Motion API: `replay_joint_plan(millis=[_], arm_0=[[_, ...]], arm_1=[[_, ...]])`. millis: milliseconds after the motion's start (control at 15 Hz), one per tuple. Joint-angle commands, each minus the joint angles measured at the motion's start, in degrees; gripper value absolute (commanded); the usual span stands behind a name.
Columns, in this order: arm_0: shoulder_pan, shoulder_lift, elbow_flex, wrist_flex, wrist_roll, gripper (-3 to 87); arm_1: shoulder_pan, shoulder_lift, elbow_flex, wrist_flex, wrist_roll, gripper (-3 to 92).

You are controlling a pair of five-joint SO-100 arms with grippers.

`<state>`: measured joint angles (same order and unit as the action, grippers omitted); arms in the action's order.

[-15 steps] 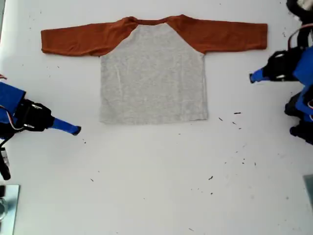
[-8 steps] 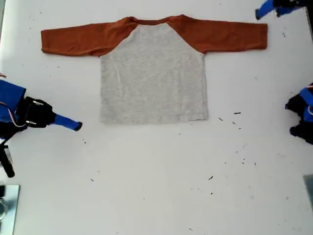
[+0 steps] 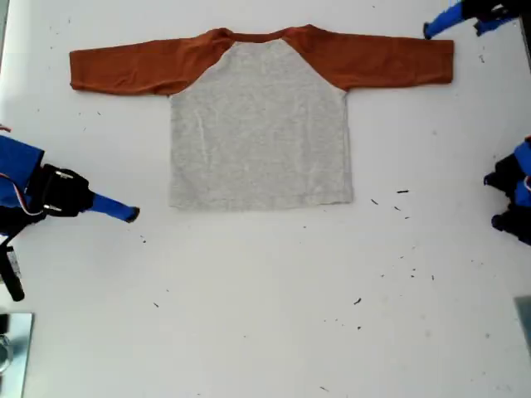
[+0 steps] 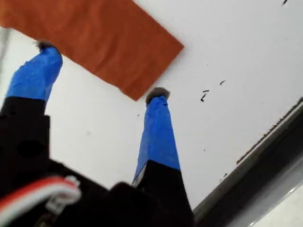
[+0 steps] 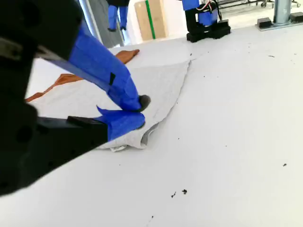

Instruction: Fold t shirt

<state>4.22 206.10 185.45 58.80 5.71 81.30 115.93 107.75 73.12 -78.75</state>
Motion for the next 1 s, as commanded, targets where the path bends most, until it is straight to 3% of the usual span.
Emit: replay_joint_plan(millis=[0,267,400,733,933], arm_0=[[0.4,0.4,0.5,0.1,0.0,-0.3],[-0.1,0.4,0.5,0.0,0.0,-0.3],[-0.4,0.4,0.5,0.0,0.0,-0.3],[0.2,0.4,0.6,0.0,-0.4,-0.3],[0.1,0.4,0.6,0.0,-0.8,-0.3]], arm_1=[[1.3,-0.8,8.9,-12.3,-1.6,34.9],[1.2,-4.5,18.5,-25.0,-2.8,28.1],[0.6,-5.9,19.8,-27.7,-2.6,3.5],[-2.8,-4.0,17.8,-25.3,-2.9,3.3],[-7.3,3.4,11.2,-16.3,-1.3,3.3]])
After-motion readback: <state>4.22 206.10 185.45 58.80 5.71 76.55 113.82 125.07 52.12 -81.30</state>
